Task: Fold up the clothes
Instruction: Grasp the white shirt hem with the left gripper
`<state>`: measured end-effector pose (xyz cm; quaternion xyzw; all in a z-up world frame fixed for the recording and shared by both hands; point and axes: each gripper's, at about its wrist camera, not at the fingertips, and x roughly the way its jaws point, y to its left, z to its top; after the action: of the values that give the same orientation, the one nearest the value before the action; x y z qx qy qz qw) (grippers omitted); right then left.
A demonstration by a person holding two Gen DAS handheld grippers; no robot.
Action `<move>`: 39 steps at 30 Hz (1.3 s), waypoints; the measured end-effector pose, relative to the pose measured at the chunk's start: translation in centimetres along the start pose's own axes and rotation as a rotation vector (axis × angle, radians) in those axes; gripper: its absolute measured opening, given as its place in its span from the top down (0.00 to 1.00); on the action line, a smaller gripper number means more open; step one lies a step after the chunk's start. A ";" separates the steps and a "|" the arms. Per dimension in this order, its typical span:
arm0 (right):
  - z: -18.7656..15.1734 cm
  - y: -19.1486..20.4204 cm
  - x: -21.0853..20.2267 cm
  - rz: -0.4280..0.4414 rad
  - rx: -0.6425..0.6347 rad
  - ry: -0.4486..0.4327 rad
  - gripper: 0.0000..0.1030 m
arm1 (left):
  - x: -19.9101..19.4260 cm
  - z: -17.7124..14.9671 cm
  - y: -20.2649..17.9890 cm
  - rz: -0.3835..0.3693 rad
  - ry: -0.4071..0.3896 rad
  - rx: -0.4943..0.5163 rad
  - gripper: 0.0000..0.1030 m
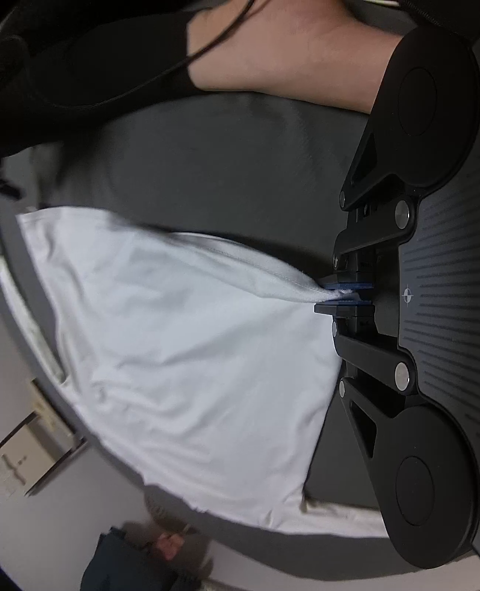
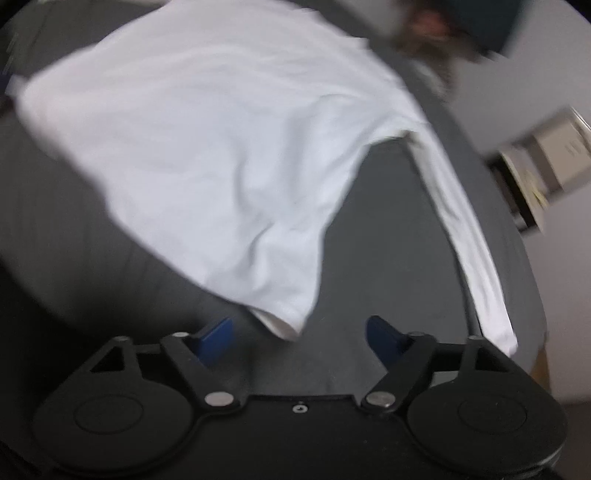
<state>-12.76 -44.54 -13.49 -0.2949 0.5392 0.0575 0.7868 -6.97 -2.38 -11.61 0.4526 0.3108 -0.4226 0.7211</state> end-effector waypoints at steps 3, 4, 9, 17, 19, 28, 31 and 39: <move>0.4 1.1 1.8 0.005 -0.130 0.027 0.32 | -1.7 -0.3 0.8 0.040 -0.041 -0.017 0.95; 0.5 1.2 2.5 -0.003 -0.150 0.048 0.33 | -2.3 -0.4 1.2 0.055 -0.052 -0.033 0.95; 1.0 -0.8 4.6 0.068 -0.031 0.105 0.36 | -3.9 -0.1 3.0 0.075 -0.097 -0.107 0.95; -1.5 -6.5 4.0 0.150 0.383 0.069 0.36 | -3.8 0.3 3.9 0.071 -0.109 -0.125 0.95; -1.6 -6.3 4.5 0.135 0.385 0.063 0.36 | -3.8 0.4 4.2 0.078 -0.116 -0.141 0.95; -1.1 -8.0 7.5 0.332 0.776 0.145 0.36 | -4.0 0.4 7.2 0.129 -0.141 -0.269 0.95; -2.0 -8.0 7.6 0.397 0.935 0.151 0.34 | -4.3 0.3 8.2 0.143 -0.151 -0.310 0.95; -3.4 -9.3 5.0 0.232 1.152 -0.085 0.35 | -2.7 0.2 9.6 0.147 -0.105 -0.331 0.95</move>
<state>-9.66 -55.08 -15.04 0.2435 0.4801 -0.1473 0.8298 0.41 0.55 -5.54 0.3268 0.3040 -0.3347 0.8299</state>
